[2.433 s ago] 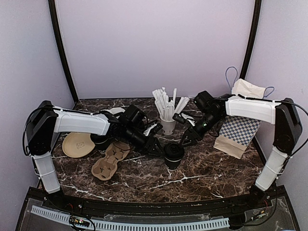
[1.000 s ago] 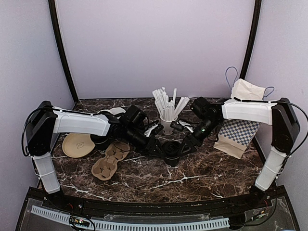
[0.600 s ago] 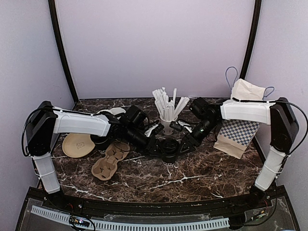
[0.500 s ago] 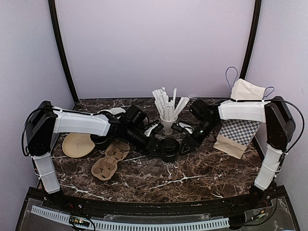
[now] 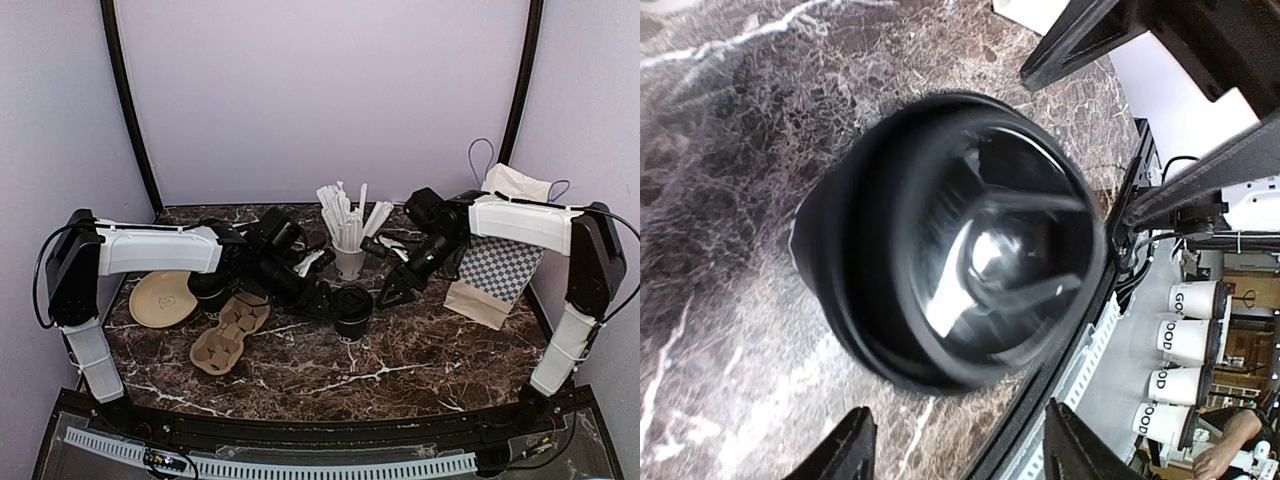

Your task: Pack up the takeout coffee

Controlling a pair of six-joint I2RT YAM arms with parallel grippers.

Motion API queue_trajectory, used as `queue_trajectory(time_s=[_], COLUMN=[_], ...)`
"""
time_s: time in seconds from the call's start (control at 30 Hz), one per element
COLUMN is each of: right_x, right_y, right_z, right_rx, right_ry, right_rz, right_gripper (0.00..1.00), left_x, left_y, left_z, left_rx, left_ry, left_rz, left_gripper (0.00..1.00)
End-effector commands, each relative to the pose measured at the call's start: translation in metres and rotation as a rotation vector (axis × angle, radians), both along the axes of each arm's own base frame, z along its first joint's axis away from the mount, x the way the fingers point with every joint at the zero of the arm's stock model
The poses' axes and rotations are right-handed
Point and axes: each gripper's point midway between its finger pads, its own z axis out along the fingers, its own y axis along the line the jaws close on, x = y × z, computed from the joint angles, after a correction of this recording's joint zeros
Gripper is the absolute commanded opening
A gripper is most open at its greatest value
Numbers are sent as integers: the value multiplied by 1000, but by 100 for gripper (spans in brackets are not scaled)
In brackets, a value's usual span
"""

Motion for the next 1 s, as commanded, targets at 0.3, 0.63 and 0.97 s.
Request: queue_trajectory(time_s=[0.3,0.63,0.97], right_x=[1,-8,-5], right_y=[1,5,10], right_z=[15,5,-6], right_rx=[58,88,71], right_ry=[98,201,213], right_rz=[-55,-61,-59], right_gripper=[57,58,69], left_x=[59,75,65], left_y=[40,14,-4], left_z=[60,54,44], left_rx=[-87,-157,-186], left_ry=[-130,-99,-77], left_rz=[207,168,101], left_gripper=[44,42,57])
